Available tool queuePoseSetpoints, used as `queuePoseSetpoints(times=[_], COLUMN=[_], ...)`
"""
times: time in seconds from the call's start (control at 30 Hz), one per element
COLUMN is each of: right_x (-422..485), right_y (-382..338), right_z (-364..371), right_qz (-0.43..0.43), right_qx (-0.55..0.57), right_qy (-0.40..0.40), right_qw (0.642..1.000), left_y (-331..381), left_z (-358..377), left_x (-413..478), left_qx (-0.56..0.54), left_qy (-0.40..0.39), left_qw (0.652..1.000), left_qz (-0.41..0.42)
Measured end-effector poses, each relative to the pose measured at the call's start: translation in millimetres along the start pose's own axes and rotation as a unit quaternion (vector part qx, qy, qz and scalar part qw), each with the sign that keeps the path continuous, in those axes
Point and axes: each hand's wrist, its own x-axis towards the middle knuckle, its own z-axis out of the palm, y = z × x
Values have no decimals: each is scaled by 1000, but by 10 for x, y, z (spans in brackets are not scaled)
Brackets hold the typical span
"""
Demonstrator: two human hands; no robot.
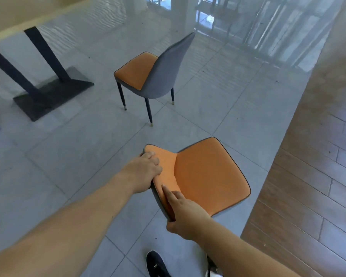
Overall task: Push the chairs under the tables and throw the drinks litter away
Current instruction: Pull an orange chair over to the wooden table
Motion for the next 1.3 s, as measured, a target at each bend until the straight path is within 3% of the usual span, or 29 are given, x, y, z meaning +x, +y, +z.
queuePoseSetpoints(times=[0.3, 0.63, 0.77, 0.83, 1.0, 1.3], right_x=[141, 608, 930, 1132, 1598, 2445], right_y=[-39, 2, -89, -180, -395, -983], right_z=[-276, -899, -1086, -1162, -1305, -1573], right_qz=[-119, -223, -264, -265, -259, -282], right_qx=[-173, -351, -395, -383, -358, -341], right_qy=[-62, -76, -18, -3, -20, -29], right_qw=[976, 906, 879, 885, 897, 896], left_y=[175, 744, 708, 578, 172, -882], left_z=[200, 202, 256, 316, 492, 554], left_x=[-787, -933, -921, -935, -995, -1047], left_qx=[-69, -174, -153, -162, -251, -281], left_qy=[-9, -1, 21, 23, 31, 76], left_qw=[977, 887, 874, 864, 842, 825], left_qz=[-203, -427, -461, -476, -476, -484])
